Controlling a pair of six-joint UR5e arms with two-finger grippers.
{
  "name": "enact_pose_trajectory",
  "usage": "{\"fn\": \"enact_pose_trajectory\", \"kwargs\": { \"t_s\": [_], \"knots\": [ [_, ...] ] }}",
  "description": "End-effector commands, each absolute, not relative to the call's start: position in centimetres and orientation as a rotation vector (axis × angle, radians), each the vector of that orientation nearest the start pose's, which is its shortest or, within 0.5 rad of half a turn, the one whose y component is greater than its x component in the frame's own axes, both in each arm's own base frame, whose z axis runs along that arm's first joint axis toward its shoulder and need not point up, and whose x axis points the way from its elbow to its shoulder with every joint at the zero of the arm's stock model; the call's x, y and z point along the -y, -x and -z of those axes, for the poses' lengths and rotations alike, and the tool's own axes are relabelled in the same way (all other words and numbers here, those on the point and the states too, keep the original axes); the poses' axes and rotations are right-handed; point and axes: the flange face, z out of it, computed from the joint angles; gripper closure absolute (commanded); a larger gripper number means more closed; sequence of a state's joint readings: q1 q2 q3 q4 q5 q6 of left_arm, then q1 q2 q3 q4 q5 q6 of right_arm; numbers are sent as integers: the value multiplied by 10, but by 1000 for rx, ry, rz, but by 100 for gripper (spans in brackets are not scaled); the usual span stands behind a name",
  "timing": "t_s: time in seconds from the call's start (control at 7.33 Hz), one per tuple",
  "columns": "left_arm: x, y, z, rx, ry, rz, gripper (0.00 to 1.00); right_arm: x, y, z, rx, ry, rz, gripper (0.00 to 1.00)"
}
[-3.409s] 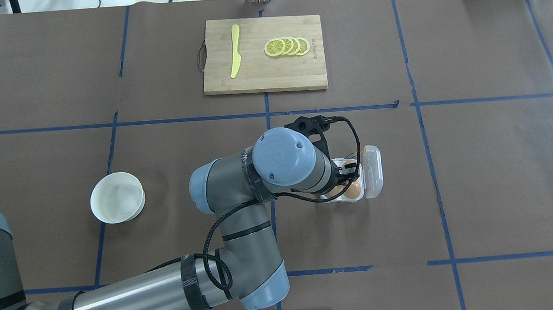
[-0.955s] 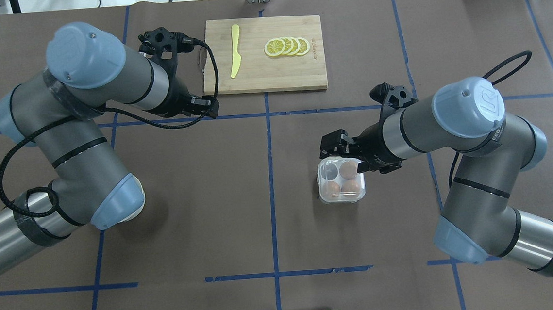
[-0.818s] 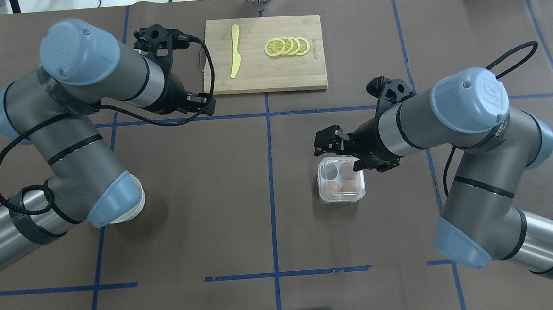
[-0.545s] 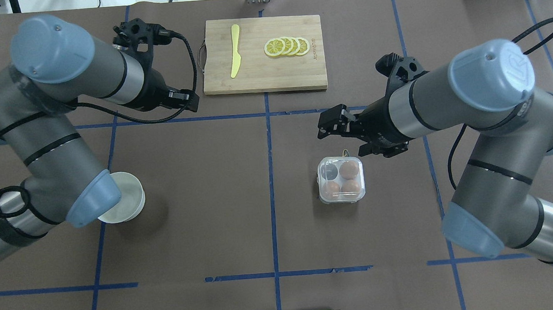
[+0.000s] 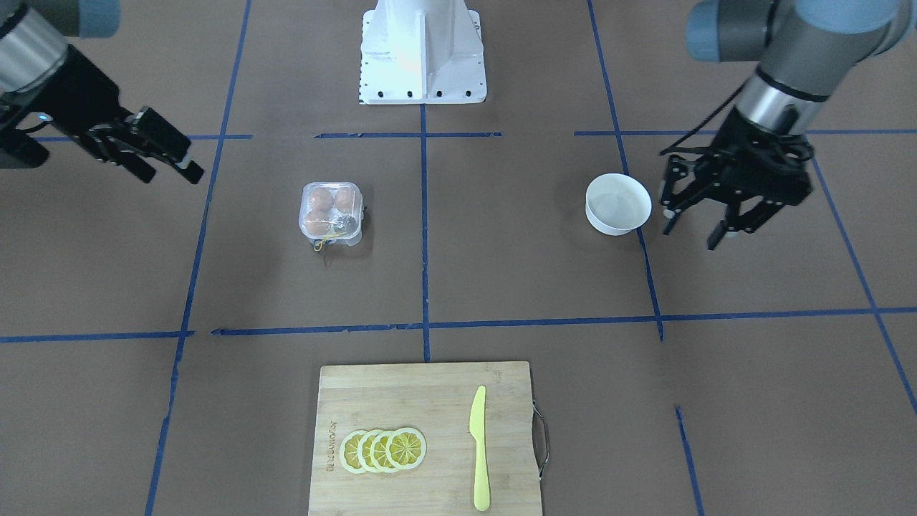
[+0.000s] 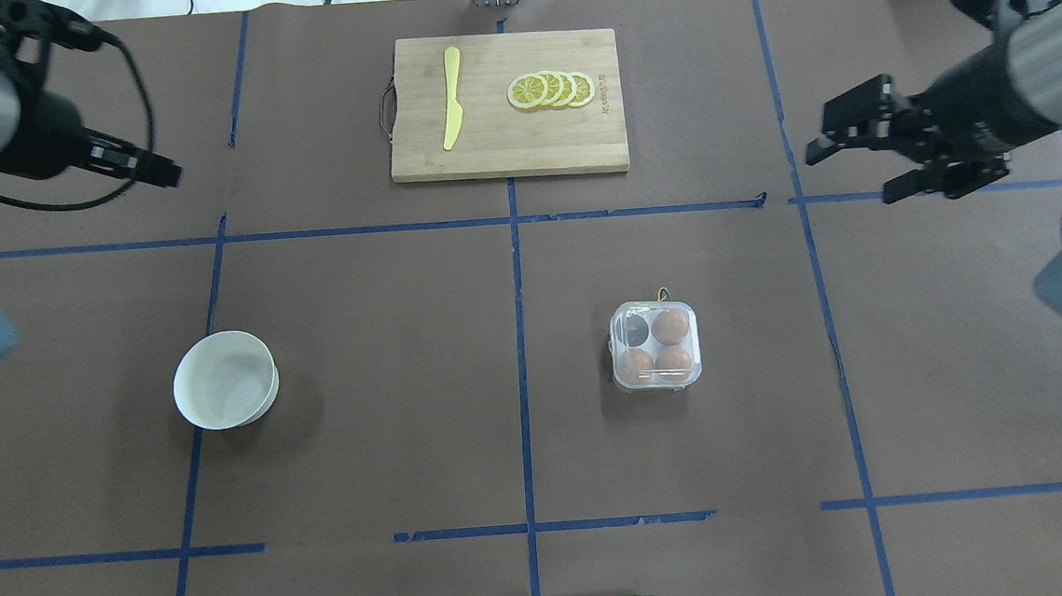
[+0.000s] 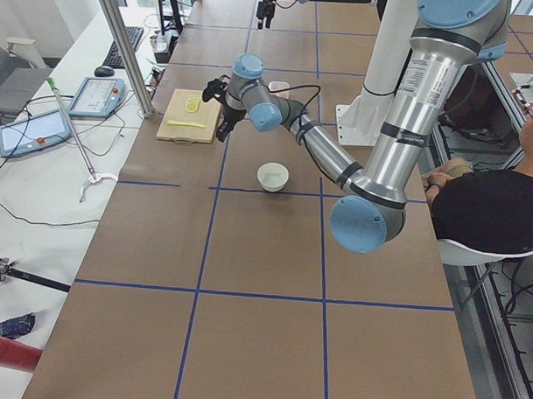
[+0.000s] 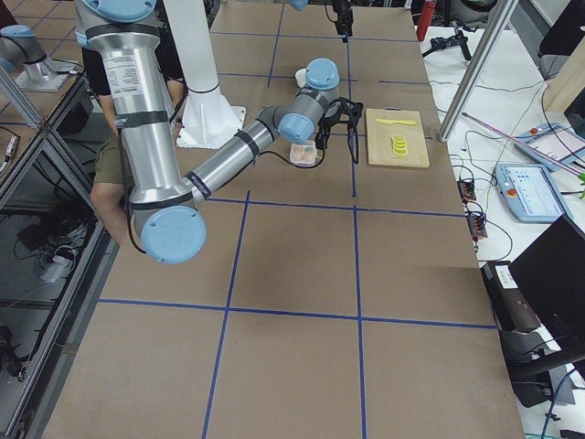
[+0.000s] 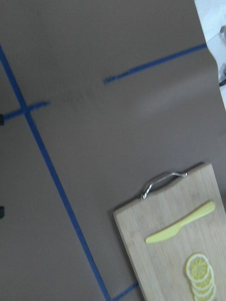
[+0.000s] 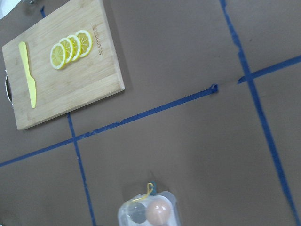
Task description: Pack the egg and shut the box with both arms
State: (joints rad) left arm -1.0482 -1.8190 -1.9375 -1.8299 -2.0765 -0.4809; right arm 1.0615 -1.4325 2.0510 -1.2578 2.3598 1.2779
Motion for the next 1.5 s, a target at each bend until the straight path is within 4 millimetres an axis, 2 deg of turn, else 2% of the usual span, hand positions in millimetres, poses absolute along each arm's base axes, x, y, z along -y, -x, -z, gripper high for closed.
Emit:
{"fn": "enact_pose_trajectory", "kwargs": {
  "t_s": [0.0, 0.14, 0.27, 0.55, 0.68, 0.82, 1.09, 1.23, 1.36],
  "knots": [
    [522, -84, -418, -686, -557, -413, 32, 451, 90, -403, 1070, -93, -206, 0],
    [523, -33, -456, -657, -544, -412, 31, 447, 56, -441, 1023, -144, -159, 0],
    [525, 6, -483, -653, -496, -372, 31, 442, 32, -476, 983, -172, -112, 0],
    [520, 51, -506, -629, -321, -333, 31, 439, -1, -542, 908, -148, -30, 0],
    [518, 53, -511, -637, -242, -303, 12, 436, -21, -561, 869, -132, 20, 0],
    [511, 54, -531, -645, -178, -272, 0, 434, -42, -575, 827, -111, 55, 0],
    [485, 55, -601, -648, -91, -255, 0, 435, -45, -574, 821, -113, 76, 0],
    [464, 62, -618, -651, -139, -251, 0, 442, -44, -591, 823, -81, 63, 0],
    [458, 62, -622, -647, -177, -260, 0, 451, -43, -597, 832, -68, 55, 0]
  ]
}}
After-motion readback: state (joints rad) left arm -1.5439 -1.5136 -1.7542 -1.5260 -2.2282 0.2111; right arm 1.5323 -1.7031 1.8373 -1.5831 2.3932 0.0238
